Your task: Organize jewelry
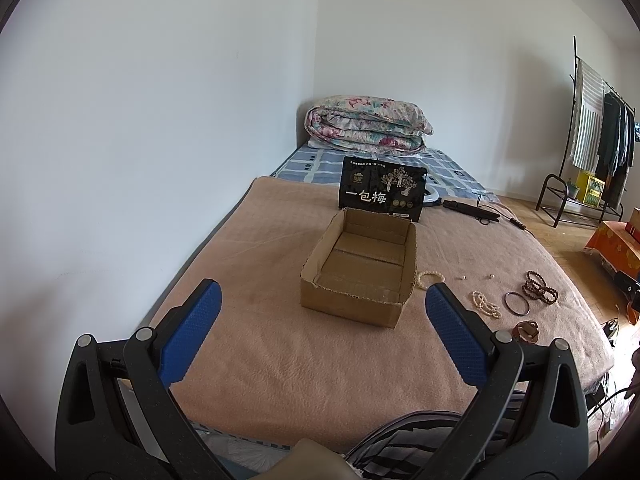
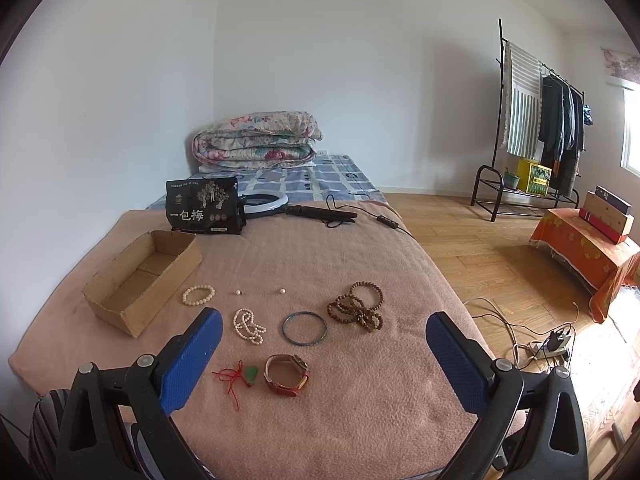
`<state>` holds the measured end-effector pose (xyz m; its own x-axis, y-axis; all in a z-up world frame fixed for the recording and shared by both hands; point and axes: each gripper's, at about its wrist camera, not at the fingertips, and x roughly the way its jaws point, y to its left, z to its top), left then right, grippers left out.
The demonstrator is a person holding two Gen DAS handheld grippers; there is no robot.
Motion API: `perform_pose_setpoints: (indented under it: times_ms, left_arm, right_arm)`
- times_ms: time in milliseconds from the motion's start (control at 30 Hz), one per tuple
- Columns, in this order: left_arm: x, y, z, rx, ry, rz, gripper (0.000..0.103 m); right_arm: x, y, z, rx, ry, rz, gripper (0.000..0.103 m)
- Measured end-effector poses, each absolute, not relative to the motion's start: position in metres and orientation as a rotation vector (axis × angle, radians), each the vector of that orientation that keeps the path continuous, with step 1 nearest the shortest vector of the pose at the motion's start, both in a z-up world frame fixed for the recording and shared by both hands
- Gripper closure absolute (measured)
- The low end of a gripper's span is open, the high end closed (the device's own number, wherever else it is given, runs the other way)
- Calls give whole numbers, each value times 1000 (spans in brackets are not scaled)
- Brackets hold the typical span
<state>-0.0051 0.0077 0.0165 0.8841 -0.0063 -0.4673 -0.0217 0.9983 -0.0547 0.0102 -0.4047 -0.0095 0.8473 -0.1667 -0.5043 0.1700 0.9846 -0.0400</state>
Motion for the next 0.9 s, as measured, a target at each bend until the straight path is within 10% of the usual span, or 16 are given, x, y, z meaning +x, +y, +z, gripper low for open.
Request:
perform_pose_setpoints:
  times_ms: [900]
  left_arm:
    - [65, -11, -29, -41, 616, -85, 0]
  right_arm:
    - [75, -437, -98, 31, 771, -49, 8]
